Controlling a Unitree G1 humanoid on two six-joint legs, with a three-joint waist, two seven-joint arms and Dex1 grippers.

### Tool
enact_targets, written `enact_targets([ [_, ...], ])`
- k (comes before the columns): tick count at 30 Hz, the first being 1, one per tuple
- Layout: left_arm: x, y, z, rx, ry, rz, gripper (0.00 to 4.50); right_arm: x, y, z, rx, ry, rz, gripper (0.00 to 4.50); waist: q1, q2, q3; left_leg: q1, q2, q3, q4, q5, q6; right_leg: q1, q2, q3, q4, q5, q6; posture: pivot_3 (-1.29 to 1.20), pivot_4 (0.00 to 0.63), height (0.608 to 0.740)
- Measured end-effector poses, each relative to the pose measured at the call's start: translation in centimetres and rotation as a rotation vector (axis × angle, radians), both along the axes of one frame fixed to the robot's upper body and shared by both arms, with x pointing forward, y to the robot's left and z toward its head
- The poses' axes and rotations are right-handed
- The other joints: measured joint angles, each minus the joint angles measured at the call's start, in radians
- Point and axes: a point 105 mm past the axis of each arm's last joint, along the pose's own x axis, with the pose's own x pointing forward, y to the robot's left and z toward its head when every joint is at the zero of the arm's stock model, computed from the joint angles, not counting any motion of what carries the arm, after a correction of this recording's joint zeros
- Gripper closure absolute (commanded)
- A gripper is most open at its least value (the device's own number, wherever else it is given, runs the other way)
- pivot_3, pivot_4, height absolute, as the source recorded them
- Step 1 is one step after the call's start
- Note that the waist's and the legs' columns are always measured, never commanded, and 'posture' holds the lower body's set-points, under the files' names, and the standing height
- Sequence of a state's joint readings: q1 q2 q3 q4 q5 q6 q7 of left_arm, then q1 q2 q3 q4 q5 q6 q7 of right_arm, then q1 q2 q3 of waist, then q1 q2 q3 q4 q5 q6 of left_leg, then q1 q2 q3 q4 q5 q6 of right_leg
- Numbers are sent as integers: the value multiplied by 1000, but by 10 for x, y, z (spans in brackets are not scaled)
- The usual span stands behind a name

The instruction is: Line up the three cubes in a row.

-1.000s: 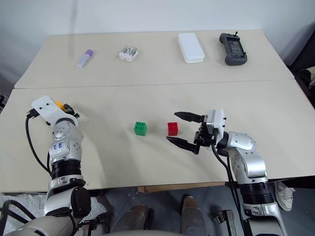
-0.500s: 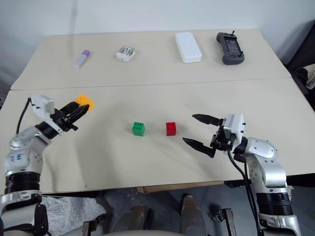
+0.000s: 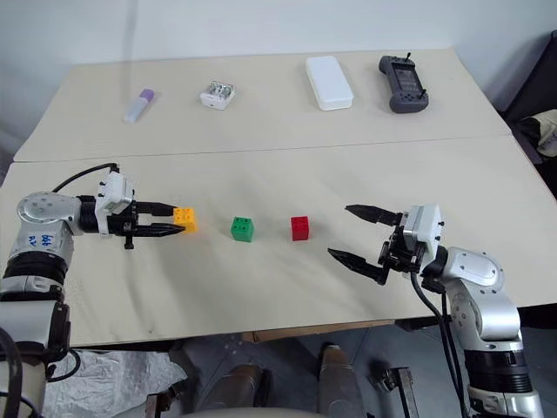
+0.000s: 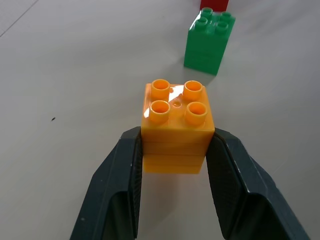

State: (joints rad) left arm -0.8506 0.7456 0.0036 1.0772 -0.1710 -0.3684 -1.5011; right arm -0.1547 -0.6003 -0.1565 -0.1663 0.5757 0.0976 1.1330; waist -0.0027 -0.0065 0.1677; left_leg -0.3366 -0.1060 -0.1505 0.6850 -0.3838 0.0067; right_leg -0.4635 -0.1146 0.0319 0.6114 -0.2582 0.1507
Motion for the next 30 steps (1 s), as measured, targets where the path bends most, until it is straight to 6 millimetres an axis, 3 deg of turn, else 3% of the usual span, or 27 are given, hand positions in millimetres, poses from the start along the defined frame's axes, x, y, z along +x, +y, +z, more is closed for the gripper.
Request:
enact_targets([
  [5, 1, -5, -8, 14, 5, -19, 3046, -1, -2, 1, -10, 5, -7, 0, 1, 0, 0, 0, 0, 0, 1, 0, 0, 0, 0, 0, 1, 0, 0, 0, 150, 740],
  [15, -1, -1, -11, -6, 28, 3, 19, -1, -1, 1, -12, 9, 0, 0, -2, 0, 0, 0, 1, 0, 1, 0, 0, 0, 0, 0, 1, 0, 0, 0, 150, 740],
  [18, -5, 5, -8, -40, 13, 24, 19, -2, -1, 0, -16, 10, 10, 0, -4, 0, 0, 0, 1, 0, 1, 0, 0, 0, 1, 0, 1, 0, 0, 0, 150, 740],
  [20, -14, 20, -3, -63, -6, 58, 19, -3, -5, -3, -35, 21, 18, 0, -10, 0, 0, 0, 2, 0, 0, 0, 0, -1, 1, 1, 1, 0, 0, 0, 150, 740],
  [23, -45, 47, 1, -113, -44, 118, 19, -9, -19, -9, -60, 54, 26, 0, -24, 2, 1, 0, 2, 0, -1, -1, 1, -1, 0, 1, 0, 0, 0, 0, 150, 740],
  [27, -73, 53, 2, -197, -40, 132, 19, -8, -28, -9, -64, 58, 45, 0, -21, 2, 1, 1, 2, 1, 0, -1, 2, 0, 0, 1, 1, 0, 0, 0, 150, 740],
  [30, -86, 56, 8, -254, -46, 194, 19, -3, -24, 5, -34, 26, 93, 0, -20, 3, 2, 1, 3, 1, 1, -1, 1, 1, 0, 1, 1, 0, 0, 0, 150, 740],
])
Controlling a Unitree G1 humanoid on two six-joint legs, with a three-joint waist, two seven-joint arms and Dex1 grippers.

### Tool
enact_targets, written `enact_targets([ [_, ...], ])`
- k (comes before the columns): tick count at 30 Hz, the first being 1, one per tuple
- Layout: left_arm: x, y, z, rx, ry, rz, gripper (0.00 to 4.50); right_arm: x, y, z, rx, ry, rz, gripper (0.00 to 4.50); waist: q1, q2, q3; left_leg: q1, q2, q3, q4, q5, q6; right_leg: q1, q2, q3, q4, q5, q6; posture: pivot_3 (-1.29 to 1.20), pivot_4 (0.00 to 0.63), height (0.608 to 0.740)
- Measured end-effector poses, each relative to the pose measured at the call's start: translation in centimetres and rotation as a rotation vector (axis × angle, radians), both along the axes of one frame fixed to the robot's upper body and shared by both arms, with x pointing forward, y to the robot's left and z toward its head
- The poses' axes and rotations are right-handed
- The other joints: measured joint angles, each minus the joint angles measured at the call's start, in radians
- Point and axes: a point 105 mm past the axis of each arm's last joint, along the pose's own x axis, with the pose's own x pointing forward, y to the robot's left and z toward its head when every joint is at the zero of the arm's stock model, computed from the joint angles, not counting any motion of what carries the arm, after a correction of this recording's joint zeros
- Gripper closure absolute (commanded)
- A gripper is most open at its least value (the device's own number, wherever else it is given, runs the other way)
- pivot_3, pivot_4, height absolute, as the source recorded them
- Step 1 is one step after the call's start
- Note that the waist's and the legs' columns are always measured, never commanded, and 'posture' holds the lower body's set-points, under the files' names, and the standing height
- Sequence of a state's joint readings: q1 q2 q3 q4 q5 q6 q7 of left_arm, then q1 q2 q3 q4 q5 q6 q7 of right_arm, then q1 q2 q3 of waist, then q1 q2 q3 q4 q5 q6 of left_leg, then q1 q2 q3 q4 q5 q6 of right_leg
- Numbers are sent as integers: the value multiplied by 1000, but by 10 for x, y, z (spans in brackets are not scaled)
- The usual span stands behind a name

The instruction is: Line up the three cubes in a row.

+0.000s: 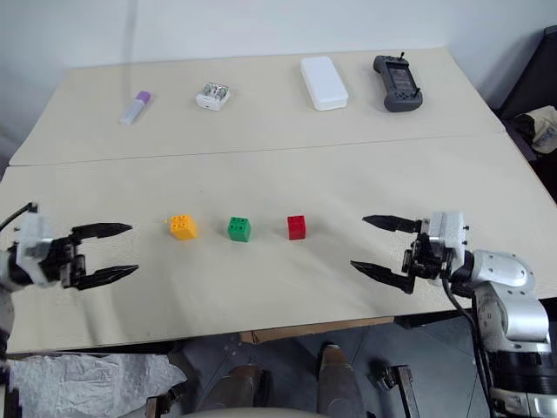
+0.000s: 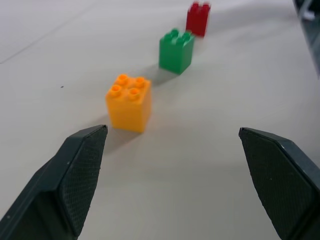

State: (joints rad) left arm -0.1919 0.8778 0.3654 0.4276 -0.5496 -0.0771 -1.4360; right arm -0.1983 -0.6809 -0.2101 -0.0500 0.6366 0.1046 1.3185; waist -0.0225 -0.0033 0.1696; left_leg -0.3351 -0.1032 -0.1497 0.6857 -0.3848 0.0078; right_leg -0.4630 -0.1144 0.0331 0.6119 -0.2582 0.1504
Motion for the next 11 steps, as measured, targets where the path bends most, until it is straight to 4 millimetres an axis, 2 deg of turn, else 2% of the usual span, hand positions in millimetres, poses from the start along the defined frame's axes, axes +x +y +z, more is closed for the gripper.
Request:
enact_targets([
  [3, -1, -5, 7, 5, -32, 22, 19, 2, 8, 8, 22, -24, 42, 0, 14, 0, 0, 1, 1, 0, 0, 0, -1, 0, 0, 0, -1, 0, 0, 0, 150, 740],
  [8, -5, -11, 1, 2, -20, 31, 19, 3, 26, 1, 39, -13, 114, 0, 23, 0, 0, 0, 0, 1, 0, 0, -1, 0, 0, 0, 0, 0, 0, 0, 150, 740],
  [11, -3, -10, 2, 6, -31, 47, 19, 6, 27, 0, 24, -25, 111, 0, 23, 0, 0, 0, -1, 1, 0, 0, 0, 0, 0, 0, 0, 0, 0, 0, 150, 740],
])
